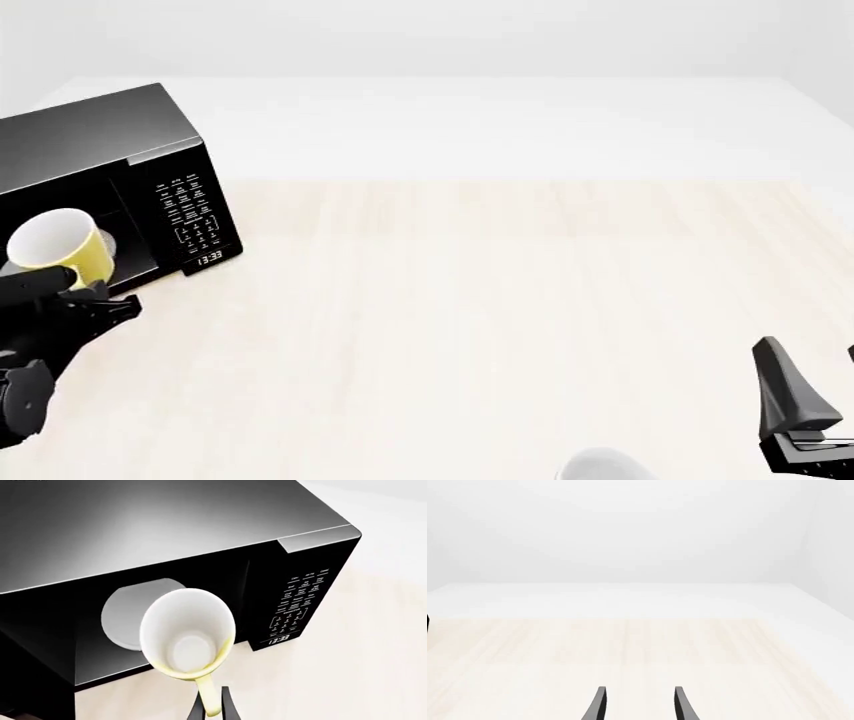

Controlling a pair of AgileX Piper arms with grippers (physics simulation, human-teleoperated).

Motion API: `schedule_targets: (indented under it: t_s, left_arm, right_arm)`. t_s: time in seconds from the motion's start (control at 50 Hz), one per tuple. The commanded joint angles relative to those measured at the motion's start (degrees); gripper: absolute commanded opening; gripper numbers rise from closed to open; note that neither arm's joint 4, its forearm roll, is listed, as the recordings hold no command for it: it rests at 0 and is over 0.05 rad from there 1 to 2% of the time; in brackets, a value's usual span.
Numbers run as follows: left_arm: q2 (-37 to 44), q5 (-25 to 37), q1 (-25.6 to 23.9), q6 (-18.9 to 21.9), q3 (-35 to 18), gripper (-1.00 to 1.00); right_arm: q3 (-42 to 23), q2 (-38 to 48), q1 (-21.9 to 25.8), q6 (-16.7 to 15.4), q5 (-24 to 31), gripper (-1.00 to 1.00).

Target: Put the yellow and white mug in the microwave and close it.

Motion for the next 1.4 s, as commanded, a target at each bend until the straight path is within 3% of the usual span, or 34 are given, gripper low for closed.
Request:
schedule_targets:
  t_s: [0.02,1.4]
  left_arm:
    - [1.33,-1.20,1.71,0.35,-1.33,-1.00]
    - [9.55,-0.11,6.76,0.62,-13.07,-1.00]
  right_arm:
    - [0.06,-0.11,0.00,-0.01,0.03,1.00]
    - [0.06,-0.11,-0.01,-0.01,0.03,1.00]
